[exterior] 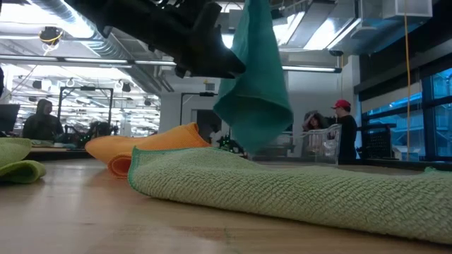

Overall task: Fold microfiber towels
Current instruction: Fold the blue microfiber cloth

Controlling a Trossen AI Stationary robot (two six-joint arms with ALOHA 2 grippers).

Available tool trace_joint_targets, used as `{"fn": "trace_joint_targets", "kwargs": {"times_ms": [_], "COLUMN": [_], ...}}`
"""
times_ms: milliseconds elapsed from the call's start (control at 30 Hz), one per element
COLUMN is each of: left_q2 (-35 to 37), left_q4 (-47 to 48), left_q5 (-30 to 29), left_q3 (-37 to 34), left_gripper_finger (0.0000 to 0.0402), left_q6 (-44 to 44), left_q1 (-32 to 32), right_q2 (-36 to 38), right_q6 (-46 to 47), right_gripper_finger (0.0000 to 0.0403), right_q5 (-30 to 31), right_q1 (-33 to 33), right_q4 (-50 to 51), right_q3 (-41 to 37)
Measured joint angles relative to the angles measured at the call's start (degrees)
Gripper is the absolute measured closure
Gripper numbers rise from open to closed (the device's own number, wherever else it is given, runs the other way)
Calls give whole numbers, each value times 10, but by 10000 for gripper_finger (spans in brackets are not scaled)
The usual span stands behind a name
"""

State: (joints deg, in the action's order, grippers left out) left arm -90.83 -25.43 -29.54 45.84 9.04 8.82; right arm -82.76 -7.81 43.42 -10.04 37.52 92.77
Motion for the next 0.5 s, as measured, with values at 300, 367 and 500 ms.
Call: {"fn": "trace_joint_targets", "kwargs": {"times_ms": [300,367,500], "left_q2": [0,0,19], "left_q4": [1,1,6], "left_q5": [0,-4,-36], "left_q3": [0,0,0], "left_gripper_finger": [393,397,400], "left_q6": [11,11,11], "left_q1": [11,15,24], "right_q2": [0,0,0], "right_q6": [-2,-2,8], "right_gripper_finger": [399,399,399], "right_q5": [0,0,0], "right_q1": [0,0,0], "right_q4": [25,42,89], "right_q3": [0,0,0]}}
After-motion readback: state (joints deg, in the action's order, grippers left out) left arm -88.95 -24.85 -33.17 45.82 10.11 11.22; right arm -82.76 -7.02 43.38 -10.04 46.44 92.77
